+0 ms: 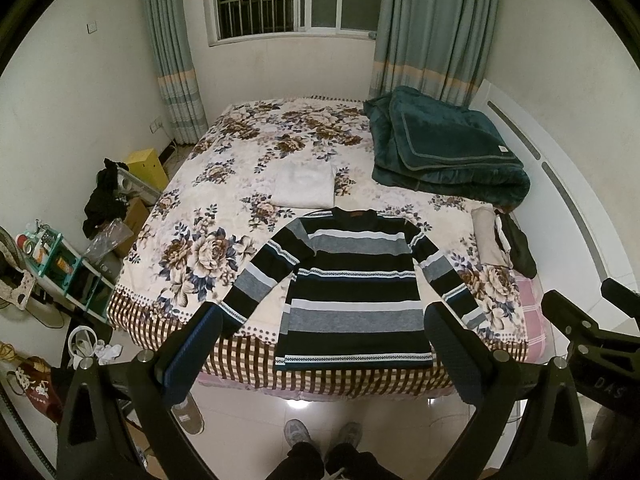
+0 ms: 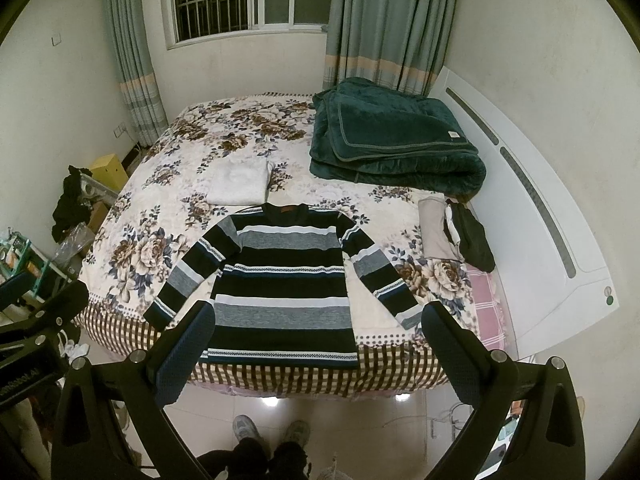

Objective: Fold small clothes

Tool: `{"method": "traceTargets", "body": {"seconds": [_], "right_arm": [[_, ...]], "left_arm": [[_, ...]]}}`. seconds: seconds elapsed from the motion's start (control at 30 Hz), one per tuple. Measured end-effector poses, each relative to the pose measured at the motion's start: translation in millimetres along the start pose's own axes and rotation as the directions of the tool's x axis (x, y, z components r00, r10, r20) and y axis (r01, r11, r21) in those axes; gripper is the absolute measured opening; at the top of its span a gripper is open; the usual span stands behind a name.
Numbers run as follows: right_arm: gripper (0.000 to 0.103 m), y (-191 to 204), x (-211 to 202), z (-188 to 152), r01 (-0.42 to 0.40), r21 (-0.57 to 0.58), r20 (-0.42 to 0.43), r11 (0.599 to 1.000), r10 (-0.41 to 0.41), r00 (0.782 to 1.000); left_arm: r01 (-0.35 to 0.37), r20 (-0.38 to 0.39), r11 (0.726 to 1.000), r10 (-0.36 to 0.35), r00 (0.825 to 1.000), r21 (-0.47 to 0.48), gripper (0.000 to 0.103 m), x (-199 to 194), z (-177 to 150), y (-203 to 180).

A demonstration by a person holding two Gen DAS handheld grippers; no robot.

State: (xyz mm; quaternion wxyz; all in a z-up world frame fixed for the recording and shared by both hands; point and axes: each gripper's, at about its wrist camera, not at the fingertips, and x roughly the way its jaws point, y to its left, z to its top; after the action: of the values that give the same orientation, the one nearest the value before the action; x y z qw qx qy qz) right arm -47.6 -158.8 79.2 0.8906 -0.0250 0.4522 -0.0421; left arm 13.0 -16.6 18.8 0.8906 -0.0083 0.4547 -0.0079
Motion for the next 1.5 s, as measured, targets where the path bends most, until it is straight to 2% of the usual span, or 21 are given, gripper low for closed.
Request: {"method": "traceTargets", "body": {"seconds": [0.43,0.5,0.6,0.73,0.8,0.9,1.03,1.07,1.17,1.23,1.27,1.4,1.5], "right_arm": [[0.103,0,1,5,0.002,0.004,-0.007,1.0,-0.002,1.0],[0.103,1,2,4,0.003,0.005,-0.008,1.0,-0.003,1.0],[0.103,-4,6,22,0.003,0.028,-0.026,1.0,-0.003,1.0],[0.103,-12,34,20,0.006,0.102,-0.065,0.995,0.001,0.998],[0.103,-30,68,14,0.011,0.176,-0.094,0.984,0.005,0.996],[0.103,-68,131,4,0.055,0.286,-0.136,0.957,-0.016,0.991],[0.103,-133,233,-11,0.15,0.41,-0.226,0.9,-0.06,0.972],[0.103,-145,254,-15,0.165,0.432,-0.246,0.887,-0.06,0.967],[0.103,-209,346,-36,0.206,0.532,-0.317,0.821,-0.033,0.948],[0.103,-246,399,-53,0.24,0.577,-0.359,0.781,-0.021,0.933],[0.103,-271,435,-66,0.26,0.61,-0.393,0.749,0.0,0.92],[0.103,-342,546,-117,0.326,0.701,-0.479,0.635,0.081,0.874],[0.103,-371,611,-155,0.384,0.71,-0.535,0.591,0.098,0.839]], "left_arm": [[0.004,0.003,1.0,-0.004,1.0,-0.001,0.103,0,2,-1],[0.003,0.001,1.0,-0.003,1.0,-0.002,0.103,-1,21,-9],[-0.006,0.01,1.0,0.006,1.0,0.002,0.103,4,27,-12],[-0.041,0.054,0.999,0.039,0.998,0.021,0.103,33,41,-16],[-0.085,0.086,0.996,0.081,0.993,0.037,0.103,64,46,-20],[-0.115,0.087,0.992,0.11,0.99,0.055,0.103,110,38,-20],[-0.147,0.029,0.988,0.145,0.989,0.053,0.103,193,30,-24],[-0.155,0.0,0.987,0.155,0.988,0.048,0.103,224,30,-33],[-0.198,-0.054,0.98,0.199,0.978,0.033,0.103,283,22,-37],[-0.232,-0.102,0.973,0.233,0.967,0.02,0.103,327,15,-45],[-0.253,-0.136,0.967,0.253,0.958,0.017,0.103,357,11,-54],[-0.298,-0.209,0.955,0.293,0.933,0.009,0.103,424,-1,-61],[-0.299,-0.285,0.954,0.288,0.914,0.006,0.103,475,-17,-69]]}}
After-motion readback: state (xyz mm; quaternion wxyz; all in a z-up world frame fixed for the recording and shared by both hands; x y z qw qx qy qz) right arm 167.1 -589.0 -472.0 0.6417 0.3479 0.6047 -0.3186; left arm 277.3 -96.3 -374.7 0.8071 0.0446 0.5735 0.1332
